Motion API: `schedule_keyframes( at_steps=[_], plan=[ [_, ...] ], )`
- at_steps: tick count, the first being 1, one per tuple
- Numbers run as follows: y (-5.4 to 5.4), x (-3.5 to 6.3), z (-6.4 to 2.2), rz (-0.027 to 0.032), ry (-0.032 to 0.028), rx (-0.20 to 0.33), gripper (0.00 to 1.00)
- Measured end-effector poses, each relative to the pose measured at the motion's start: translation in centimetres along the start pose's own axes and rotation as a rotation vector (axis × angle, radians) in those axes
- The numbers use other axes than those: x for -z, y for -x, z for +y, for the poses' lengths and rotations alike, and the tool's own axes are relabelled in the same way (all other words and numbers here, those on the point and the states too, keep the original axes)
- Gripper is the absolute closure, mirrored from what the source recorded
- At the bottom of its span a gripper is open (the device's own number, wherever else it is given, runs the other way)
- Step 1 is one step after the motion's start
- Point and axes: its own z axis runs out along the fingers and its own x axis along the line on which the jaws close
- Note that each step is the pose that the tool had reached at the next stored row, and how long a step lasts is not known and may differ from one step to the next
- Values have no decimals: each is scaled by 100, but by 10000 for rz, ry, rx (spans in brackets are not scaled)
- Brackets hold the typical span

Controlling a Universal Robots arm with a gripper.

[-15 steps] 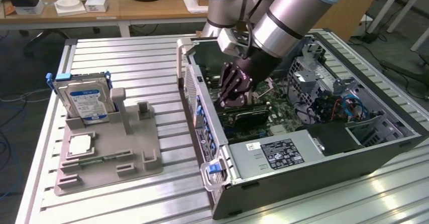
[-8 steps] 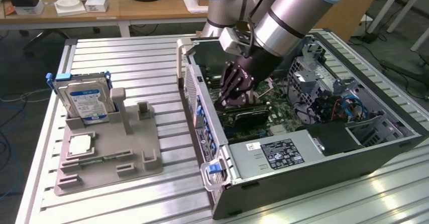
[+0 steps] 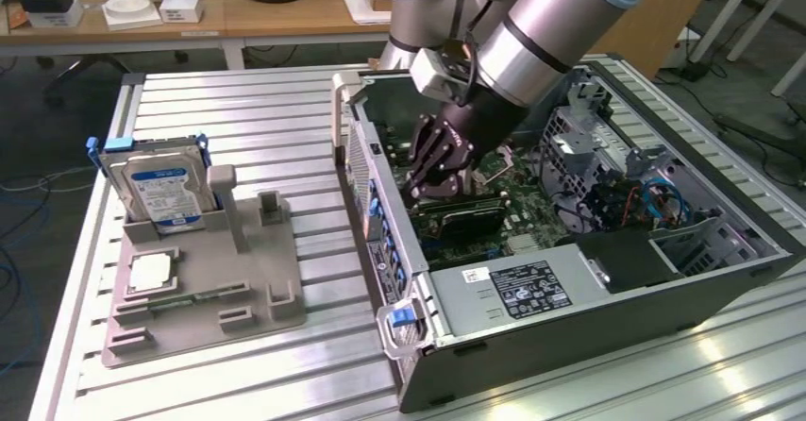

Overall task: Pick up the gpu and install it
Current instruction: 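Press down on the gpu until it lock into place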

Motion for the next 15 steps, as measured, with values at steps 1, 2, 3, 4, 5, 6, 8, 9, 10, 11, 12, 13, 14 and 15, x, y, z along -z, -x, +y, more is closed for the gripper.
schedule_keyframes(
  at_steps=[1, 2, 3, 4, 5, 6, 8, 9, 10, 11, 12, 13, 14, 15],
  plan=[
    [0, 0, -1, 3, 80, -2, 90],
    [0, 2, 1, 7, 132, -7, 90],
    [-1, 0, 2, 8, 146, -11, 90],
    [0, -6, -1, 6, 159, -11, 90],
    [0, -20, -8, 8, 171, -11, 90],
    [-1, -32, -14, 16, 179, -15, 90],
    [-1, -53, -27, 38, 187, -22, 90],
    [1, -53, -31, 45, 188, -26, 90],
    [3, -52, -38, 41, 186, -27, 90],
    [4, -48, -52, 30, 183, -26, 90],
    [9, -71, -85, -42, 152, 9, 90],
    [8, -48, -98, -8, 196, -7, 90],
    [6, -37, -115, -4, 220, -5, 90],
    [8, -29, -127, -1, 238, -8, 90]
  ],
)
